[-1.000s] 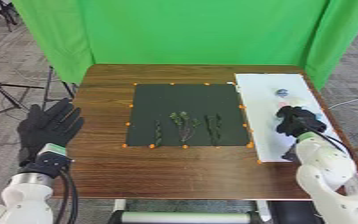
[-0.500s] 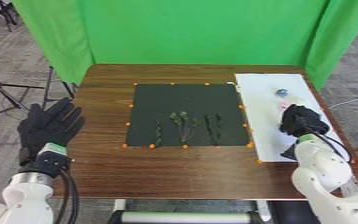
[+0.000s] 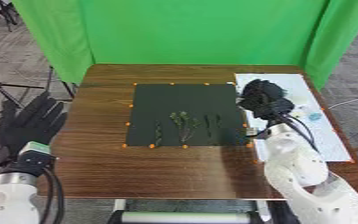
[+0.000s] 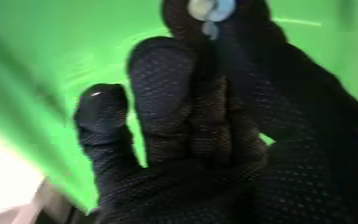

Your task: Arrange flowers

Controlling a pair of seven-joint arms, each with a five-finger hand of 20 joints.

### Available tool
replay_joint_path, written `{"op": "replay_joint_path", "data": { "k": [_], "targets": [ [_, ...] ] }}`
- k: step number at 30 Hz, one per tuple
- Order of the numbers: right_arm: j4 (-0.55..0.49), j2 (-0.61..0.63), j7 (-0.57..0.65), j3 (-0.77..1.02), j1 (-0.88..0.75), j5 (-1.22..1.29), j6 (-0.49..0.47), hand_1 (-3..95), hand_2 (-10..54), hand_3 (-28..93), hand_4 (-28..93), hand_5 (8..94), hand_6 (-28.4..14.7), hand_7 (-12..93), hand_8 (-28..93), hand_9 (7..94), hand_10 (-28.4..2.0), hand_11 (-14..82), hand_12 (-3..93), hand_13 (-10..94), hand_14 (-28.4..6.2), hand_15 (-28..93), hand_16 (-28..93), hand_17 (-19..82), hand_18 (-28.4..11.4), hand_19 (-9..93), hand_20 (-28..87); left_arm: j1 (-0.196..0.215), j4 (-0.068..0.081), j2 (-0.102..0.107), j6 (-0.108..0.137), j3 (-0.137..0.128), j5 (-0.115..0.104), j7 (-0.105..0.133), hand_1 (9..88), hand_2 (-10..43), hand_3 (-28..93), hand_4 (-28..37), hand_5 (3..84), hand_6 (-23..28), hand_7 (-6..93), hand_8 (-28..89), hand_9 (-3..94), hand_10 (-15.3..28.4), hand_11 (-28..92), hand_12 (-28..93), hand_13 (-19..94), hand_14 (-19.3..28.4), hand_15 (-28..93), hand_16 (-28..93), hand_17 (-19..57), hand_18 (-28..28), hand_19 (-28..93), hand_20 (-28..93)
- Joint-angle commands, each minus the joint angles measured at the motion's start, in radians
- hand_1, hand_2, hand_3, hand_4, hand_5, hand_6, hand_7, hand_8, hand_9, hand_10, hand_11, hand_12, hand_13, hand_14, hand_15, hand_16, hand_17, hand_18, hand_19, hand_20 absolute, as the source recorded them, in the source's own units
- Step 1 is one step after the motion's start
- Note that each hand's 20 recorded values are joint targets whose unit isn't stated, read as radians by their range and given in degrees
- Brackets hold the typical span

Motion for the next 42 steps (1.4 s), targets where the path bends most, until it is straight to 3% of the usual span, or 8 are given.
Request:
{"op": "replay_joint_path", "data": {
  "k": [1,14,19,22,32,34,36,42],
  "targets": [
    [0.081,-0.172,-0.053,-0.277,0.324,0.199,-0.109,62.4,-9.5,70,-28,78.6,0.3,33,8,90.8,-7.6,11.9,47.2,75,-5.0,55,45,38,-23.1,87,49,-0.036,0.022,0.002,0.005,0.006,-0.001,-0.009,24.6,16.7,70,-28.3,40.4,7.0,16.5,-10,34.8,13.9,24,10,23,12.8,39,-9,-5.1,13.1,36,14],
    [0.303,-0.293,0.005,-0.609,0.553,0.081,-0.235,62.0,-9.5,71,-28,78.6,0.2,34,7,90.8,-7.7,12.6,46.8,75,-5.4,56,44,38,-23.6,88,48,-0.115,0.042,0.035,0.017,0.077,0.001,-0.022,25.6,16.2,71,-28.3,40.3,7.2,16.8,-10,34.0,13.9,24,10,23,13.4,41,-8,-5.4,13.4,36,14],
    [0.326,-0.309,0.021,-0.667,0.564,0.034,-0.221,62.2,-9.5,71,-28,78.7,0.2,33,7,90.8,-7.7,12.5,46.6,75,-5.4,56,44,38,-23.8,88,48,-0.125,0.043,0.039,0.020,0.085,0.000,-0.024,25.8,16.2,71,-28.3,40.3,7.2,17.2,-10,33.9,13.9,24,11,22,13.4,41,-8,-5.4,13.4,36,14],
    [0.339,-0.307,0.038,-0.708,0.575,0.000,-0.209,62.3,-9.5,71,-28,78.7,0.1,33,7,90.8,-7.7,12.5,46.5,75,-5.4,56,44,38,-23.8,88,48,-0.129,0.045,0.037,0.023,0.085,0.022,-0.035,27.8,13.8,71,-28.2,40.2,7.2,17.8,-10,33.7,13.9,25,11,22,13.3,41,-8,-5.5,13.3,36,14],
    [0.360,-0.327,0.101,-0.725,0.561,-0.031,-0.206,60.3,-9.5,69,-28,76.0,-0.4,32,6,88.8,-8.2,12.2,46.2,75,-5.7,55,44,38,-24.5,88,47,-0.134,0.044,0.040,0.027,0.092,0.010,-0.023,30.9,10.6,71,-27.0,40.1,7.4,19.1,-10,33.0,13.8,26,11,22,13.2,43,-8,-5.5,13.3,36,14],
    [0.359,-0.331,0.129,-0.721,0.558,-0.022,-0.221,60.2,-9.5,68,-28,75.3,-0.7,32,5,88.0,-8.3,12.4,46.1,74,-5.8,55,43,38,-24.6,88,46,-0.137,0.036,0.042,0.072,0.098,-0.002,-0.017,31.0,10.5,71,-27.0,40.1,7.5,19.5,-10,32.9,13.9,26,11,22,13.2,43,-8,-5.5,13.2,36,14],
    [0.355,-0.328,0.136,-0.720,0.555,-0.019,-0.223,60.4,-9.5,68,-28,75.2,-0.7,32,5,88.0,-8.2,12.6,45.5,74,-5.8,55,43,38,-24.6,88,46,-0.129,0.037,0.041,0.058,0.092,-0.005,-0.013,30.9,11.0,71,-27.0,40.6,7.6,20.0,-10,33.3,14.1,27,11,22,13.4,44,-8,-5.7,13.3,36,14],
    [0.346,-0.327,0.140,-0.715,0.545,-0.033,-0.241,58.8,-9.5,65,-28,72.2,-1.3,32,4,85.9,-8.3,13.9,45.6,74,-6.7,57,42,38,-25.1,88,45,-0.125,0.034,0.040,0.067,0.088,-0.008,-0.007,30.2,11.5,71,-27.0,40.9,7.7,20.6,-10,33.3,14.1,27,11,22,13.5,44,-8,-5.9,13.2,36,14]
  ]
}}
